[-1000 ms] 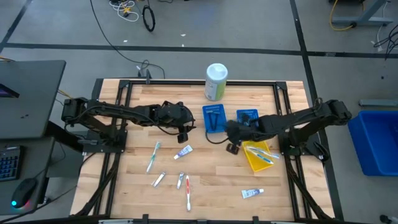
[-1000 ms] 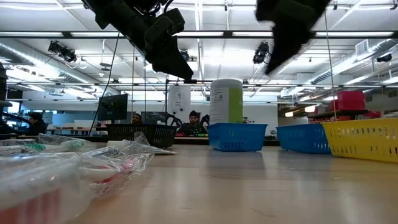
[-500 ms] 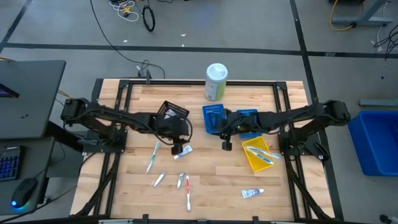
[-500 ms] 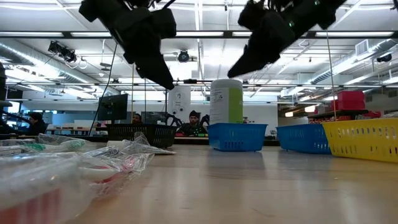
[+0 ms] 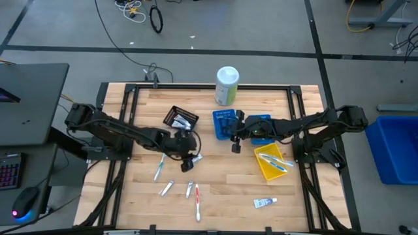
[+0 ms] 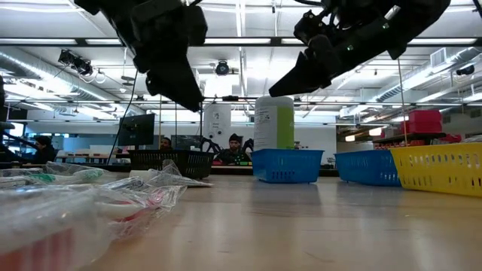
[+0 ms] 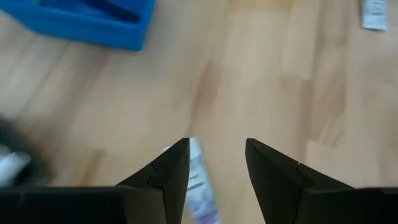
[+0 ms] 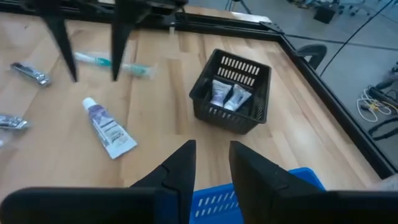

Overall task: Pick & Place Travel size toiletries
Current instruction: Put the toothpaste into the black basket

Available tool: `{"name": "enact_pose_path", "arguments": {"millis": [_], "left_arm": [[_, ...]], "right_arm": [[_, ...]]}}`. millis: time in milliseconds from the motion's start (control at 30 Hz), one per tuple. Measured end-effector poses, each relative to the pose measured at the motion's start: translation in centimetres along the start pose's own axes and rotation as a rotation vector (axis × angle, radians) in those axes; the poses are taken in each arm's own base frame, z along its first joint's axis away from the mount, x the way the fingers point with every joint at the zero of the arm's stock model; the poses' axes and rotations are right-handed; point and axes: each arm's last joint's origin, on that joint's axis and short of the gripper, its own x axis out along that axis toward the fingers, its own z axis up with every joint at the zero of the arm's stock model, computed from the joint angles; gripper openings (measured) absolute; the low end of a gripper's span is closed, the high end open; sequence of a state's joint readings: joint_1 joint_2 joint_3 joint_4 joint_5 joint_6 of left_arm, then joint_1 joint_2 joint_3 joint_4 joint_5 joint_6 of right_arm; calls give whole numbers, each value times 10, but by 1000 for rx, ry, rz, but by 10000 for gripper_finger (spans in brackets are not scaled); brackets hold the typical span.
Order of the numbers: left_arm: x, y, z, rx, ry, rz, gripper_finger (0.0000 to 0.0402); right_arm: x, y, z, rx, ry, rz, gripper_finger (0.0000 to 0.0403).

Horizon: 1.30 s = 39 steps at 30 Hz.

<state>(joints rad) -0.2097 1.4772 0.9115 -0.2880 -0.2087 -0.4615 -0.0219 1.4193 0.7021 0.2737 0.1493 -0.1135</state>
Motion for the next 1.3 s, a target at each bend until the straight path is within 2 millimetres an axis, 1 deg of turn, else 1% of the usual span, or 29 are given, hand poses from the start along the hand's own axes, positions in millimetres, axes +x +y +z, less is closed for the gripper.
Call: {"name": "enact_pose_path", "arguments": {"millis": [233,300,433,467,533,600,767,900,1033,1167,1300], "left_arm": [[19,-13,-23,65,133,24,175],[29,-16,-29,53,160,29,182],[42,-22,-42,46,202,60,198],[43,-21,-46,47,222,90,202],[49,-22,-48,22,213,118,210],[50,-19,-53,10,237,169,217],[59,-18,-58,-6,235,204,224],[68,-18,-63,17,260,207,217],[69,-17,-65,39,265,193,202],[65,-18,-62,54,253,176,174],[65,-20,-59,119,251,146,139]], "right_arm": [[0,0,1,-12,-9,1,135],[0,-1,1,-12,-10,-9,137],[0,-2,3,-9,-32,-11,136],[0,-2,4,-8,-40,-12,136],[0,-2,5,-20,-49,-14,136],[0,-2,6,-49,-64,-17,135],[-1,-3,13,-132,-125,-32,135],[-2,-4,18,-171,-179,-41,134],[-2,-4,20,-184,-202,-47,135],[-2,-4,20,-184,-202,-49,134],[-2,-4,20,-185,-199,-47,135]]}}
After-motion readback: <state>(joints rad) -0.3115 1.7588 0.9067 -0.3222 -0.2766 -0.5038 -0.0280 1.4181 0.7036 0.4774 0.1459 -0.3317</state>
